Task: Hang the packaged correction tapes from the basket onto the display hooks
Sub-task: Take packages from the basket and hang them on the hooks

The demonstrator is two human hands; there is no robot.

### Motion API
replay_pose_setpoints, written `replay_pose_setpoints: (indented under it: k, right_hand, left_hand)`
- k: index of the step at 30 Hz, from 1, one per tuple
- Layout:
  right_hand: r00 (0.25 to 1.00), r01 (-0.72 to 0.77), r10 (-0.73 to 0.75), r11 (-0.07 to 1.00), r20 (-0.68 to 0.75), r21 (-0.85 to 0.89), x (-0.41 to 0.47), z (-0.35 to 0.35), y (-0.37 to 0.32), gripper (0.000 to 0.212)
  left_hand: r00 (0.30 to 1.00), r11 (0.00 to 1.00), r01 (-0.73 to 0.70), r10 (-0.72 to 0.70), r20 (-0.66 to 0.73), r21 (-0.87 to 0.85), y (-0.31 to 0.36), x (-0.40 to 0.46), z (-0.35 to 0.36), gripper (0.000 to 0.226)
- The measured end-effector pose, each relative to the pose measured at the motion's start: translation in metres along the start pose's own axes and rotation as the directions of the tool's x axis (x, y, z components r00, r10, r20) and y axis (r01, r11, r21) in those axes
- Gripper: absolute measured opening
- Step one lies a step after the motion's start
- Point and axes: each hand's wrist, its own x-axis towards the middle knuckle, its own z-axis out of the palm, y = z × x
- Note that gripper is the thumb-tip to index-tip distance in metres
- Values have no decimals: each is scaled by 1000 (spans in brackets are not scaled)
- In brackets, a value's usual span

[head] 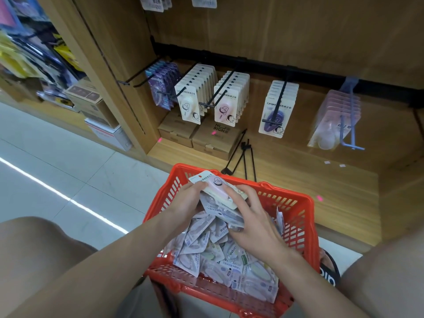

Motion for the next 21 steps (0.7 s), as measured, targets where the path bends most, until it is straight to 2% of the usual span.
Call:
replay_pose_setpoints:
  k: [3,6,8,10,12,14,17,21]
  right_hand:
    - [1000,-11,11,999,-16,41,-2,-2,3,123]
    - [993,-83,99,974,-67,210,-6,-3,5,110]
    - [967,-165,236,864,-92,476,-6,-5,3,84]
    - [923,-258,385,661,-23,704,-1,-12,2,65]
    - [913,-278,398,445,90,851,6,-24,3,58]
    - [935,-259,320,328,151,909,13,-37,1,60]
    - [949,-302,190,325,251,896,23,-48,-4,62]
    - [923,-380,112,406,367,831,36,-55,-10,57]
  left_hand:
    - [999,996,-36,32,-43,-84,7,0,-3,26]
    - [972,993,-105,92,-215,-47,17,5,-12,16]
    - [953,988,-150,153,-260,30,26,5,-17,12]
    - [947,977,-187,208,-246,106,34,1,-21,12]
    - [946,950,-220,263,-189,220,43,-7,-24,13]
    - [941,876,-284,332,-62,389,52,-12,-26,15]
    - [930,789,-361,344,130,498,67,-21,-25,15]
    - [883,679,-468,370,288,565,85,-24,-28,19]
